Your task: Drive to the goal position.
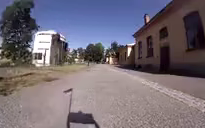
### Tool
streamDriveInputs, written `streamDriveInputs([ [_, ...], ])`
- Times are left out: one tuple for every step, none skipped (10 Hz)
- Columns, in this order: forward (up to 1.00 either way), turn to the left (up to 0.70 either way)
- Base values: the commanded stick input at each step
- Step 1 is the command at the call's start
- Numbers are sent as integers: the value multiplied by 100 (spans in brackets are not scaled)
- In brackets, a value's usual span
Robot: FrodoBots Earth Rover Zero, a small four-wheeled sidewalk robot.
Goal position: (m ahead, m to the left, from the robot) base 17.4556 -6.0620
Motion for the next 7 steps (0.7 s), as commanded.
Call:
streamDriveInputs([
  [70,0],
  [70,0],
  [70,0],
  [70,0],
  [70,0],
  [70,0],
  [70,0],
])
